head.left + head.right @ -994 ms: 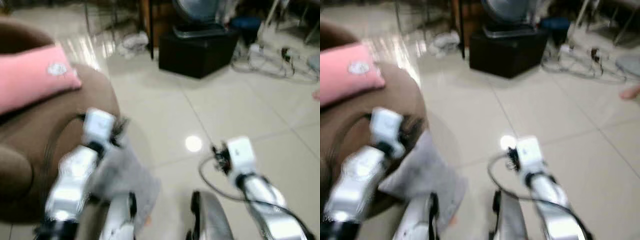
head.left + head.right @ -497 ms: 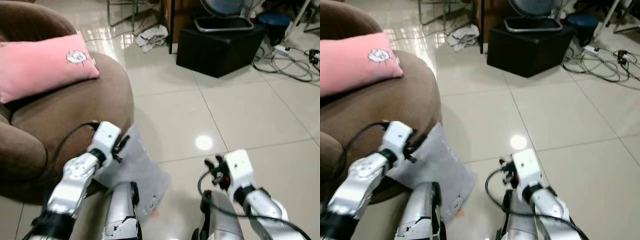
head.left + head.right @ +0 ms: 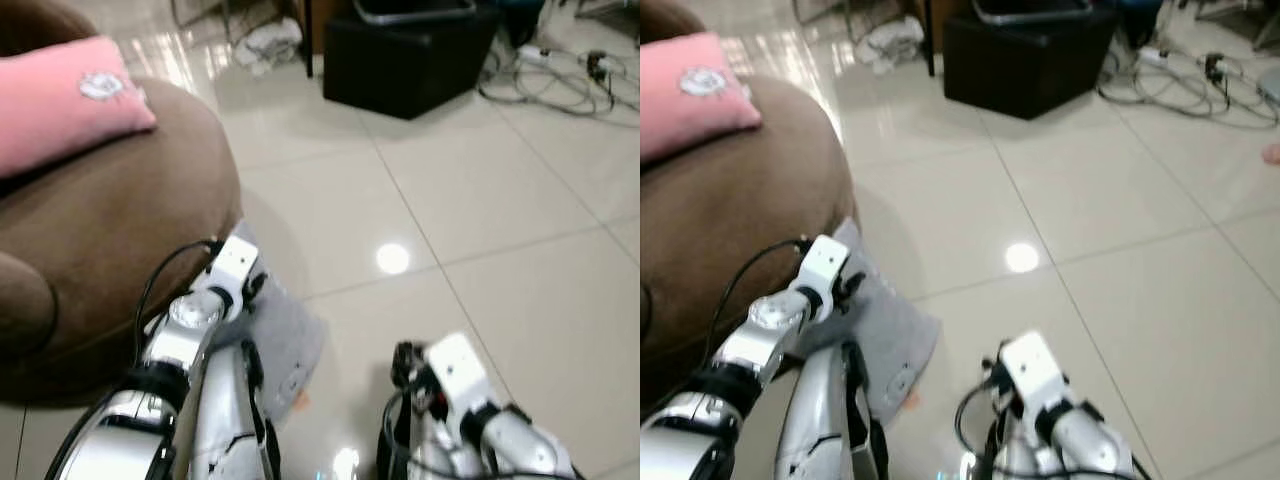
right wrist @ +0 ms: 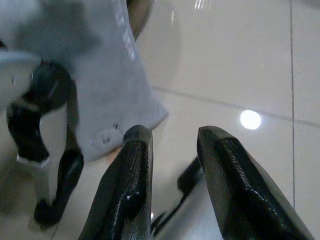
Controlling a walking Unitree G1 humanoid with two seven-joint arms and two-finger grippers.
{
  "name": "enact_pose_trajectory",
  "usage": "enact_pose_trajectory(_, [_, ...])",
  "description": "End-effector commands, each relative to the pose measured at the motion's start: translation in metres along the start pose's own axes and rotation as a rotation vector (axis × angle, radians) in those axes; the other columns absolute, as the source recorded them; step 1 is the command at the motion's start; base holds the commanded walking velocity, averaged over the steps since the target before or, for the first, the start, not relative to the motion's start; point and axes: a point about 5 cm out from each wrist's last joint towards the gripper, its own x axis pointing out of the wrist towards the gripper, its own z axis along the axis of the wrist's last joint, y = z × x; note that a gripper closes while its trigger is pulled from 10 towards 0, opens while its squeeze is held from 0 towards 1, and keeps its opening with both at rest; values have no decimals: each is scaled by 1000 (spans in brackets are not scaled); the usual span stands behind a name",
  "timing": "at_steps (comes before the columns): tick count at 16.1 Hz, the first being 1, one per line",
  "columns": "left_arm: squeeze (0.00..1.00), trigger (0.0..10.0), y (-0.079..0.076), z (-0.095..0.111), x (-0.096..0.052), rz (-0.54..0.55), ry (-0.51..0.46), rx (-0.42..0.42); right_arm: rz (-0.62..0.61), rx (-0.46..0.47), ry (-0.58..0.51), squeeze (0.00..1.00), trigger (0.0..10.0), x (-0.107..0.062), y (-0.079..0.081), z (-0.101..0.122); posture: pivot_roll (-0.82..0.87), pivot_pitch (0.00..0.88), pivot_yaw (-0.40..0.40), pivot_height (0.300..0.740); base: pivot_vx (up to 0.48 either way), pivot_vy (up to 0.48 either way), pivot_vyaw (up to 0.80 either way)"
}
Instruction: Move the pillow to the sofa from floor
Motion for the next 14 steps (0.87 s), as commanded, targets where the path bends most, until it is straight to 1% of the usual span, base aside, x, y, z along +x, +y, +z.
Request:
enact_pose_trajectory(1, [1000, 10000, 5, -10, -1, 25, 44, 19, 22, -24, -19, 0, 10000, -5, 4, 5, -55, 236, 40, 521, 0, 0, 0])
enact_pose_trajectory(3, [1000, 10000, 12, -19, -2, 60, 97, 80, 61, -41, -9, 0, 10000, -7, 9, 2, -59, 259, 42, 521, 0, 0, 0])
enact_pose_trajectory(4, [1000, 10000, 14, -21, -3, 66, 111, 90, 67, -44, -8, 0, 10000, -7, 10, 1, -61, 264, 45, 521, 0, 0, 0])
enact_pose_trajectory(5, [1000, 10000, 18, -24, -4, 86, 125, 117, 68, -55, -8, 0, 10000, -8, 13, -1, -66, 271, 47, 521, 0, 0, 0])
enact_pose_trajectory(7, [1000, 10000, 31, -27, -9, 162, 141, 175, 65, -58, -40, 0, 10000, -11, 16, 4, -71, 286, 43, 521, 0, 0, 0])
enact_pose_trajectory(8, [1000, 10000, 41, -26, -11, 227, 139, 205, 66, -56, -57, 0, 10000, -12, 18, 8, -73, 297, 44, 521, 0, 0, 0])
enact_pose_trajectory(9, [1000, 10000, 44, -27, -13, 246, 139, 215, 66, -57, -62, 0, 10000, -15, 20, 9, -77, 308, 43, 521, 0, 0, 0])
enact_pose_trajectory(10, [1000, 10000, 48, -27, -14, 273, 147, 257, 63, -68, -71, 0, 10000, -17, 20, 10, -83, 315, 47, 521, 0, 0, 0])
enact_pose_trajectory(11, [949, 10000, 50, -29, -15, 291, 155, 274, 59, -75, -84, 0, 10000, -19, 20, 13, -96, 325, 49, 521, 0, 0, 0])
enact_pose_trajectory(12, [0, 10000, 50, -31, -16, 295, 163, 274, 53, -73, -97, 0, 10000, -23, 21, 16, -109, 336, 48, 521, 0, 0, 0])
enact_pose_trajectory(14, [0, 10000, 48, -33, -15, 305, 169, 258, 38, -76, -111, 0, 10000, -29, 21, 21, -122, 350, 45, 521, 0, 0, 0])
